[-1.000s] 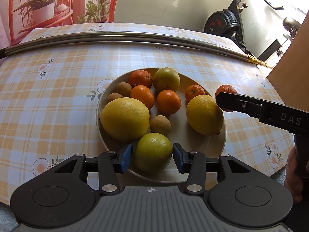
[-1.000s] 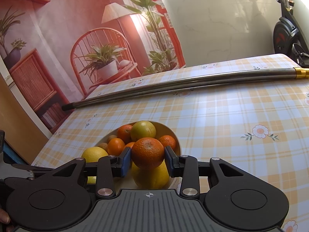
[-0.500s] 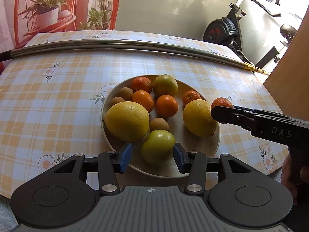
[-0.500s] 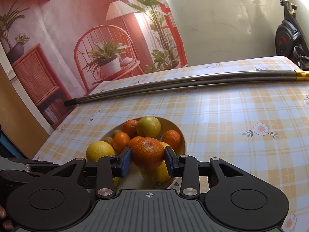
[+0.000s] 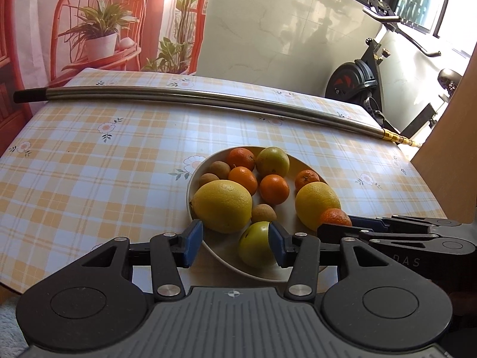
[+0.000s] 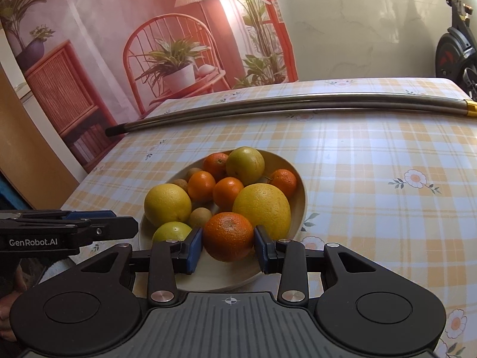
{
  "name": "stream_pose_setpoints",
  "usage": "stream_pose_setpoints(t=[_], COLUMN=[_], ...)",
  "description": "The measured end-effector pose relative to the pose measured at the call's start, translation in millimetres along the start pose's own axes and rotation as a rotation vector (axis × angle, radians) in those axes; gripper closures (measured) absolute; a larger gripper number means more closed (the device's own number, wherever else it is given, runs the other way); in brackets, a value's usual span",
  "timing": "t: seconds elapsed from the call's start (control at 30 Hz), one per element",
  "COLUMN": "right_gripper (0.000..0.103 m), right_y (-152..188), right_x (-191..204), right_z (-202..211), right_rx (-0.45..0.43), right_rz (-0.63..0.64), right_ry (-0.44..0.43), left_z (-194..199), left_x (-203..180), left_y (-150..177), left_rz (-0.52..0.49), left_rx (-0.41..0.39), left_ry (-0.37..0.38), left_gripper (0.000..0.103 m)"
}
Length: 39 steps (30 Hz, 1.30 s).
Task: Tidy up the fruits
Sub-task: 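Withdraw both open grippers away from the bowl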
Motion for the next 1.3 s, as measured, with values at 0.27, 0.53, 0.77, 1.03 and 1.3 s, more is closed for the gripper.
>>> stream_pose_setpoints(t=[0.27,0.53,0.77,1.03,1.3], right_gripper=[0.069,0.069,0.068,0.063,0.051], right_y=[12.2,20.5,21.0,18.7,9.0], right_x=[16.8,19.9,20.0,20.5,21.4], right_z=[-19.3,-34.6,-35.8,-29.5,-16.0], right_rx=[0.094,0.149,0.155,0.134,0.079], right_rz=[0.082,0.092,0.09,0.093,0.102], right_ry=[0.008,0.003,-0.008,-0.009,-0.001], left_z=[-2.5,-4.3,-4.3,-2.9,1.0], left_x=[2.3,3.3,3.3,3.5,2.6], left_y=[1.1,2.8,3.1,2.7,1.4], left_rz=[0.011,0.01,0.01,0.013,0.016], left_rx=[0.009,0.02,0.023,0.02,0.01], left_ry=[-0.012,-0.016,-0.016,-0.018,-0.02], left_gripper=[0.052,0.048,0.048,0.047,0.047])
Point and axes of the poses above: each gripper's, at about its wrist camera, not at the fingertips, and z roughly against the way its jaws point, x to its left, y to its underside, the point moved 8 cm from there along -z, roughly the way its jaws point, and after that the axes turned 8 degrees about -y, right-handed, at the moved point
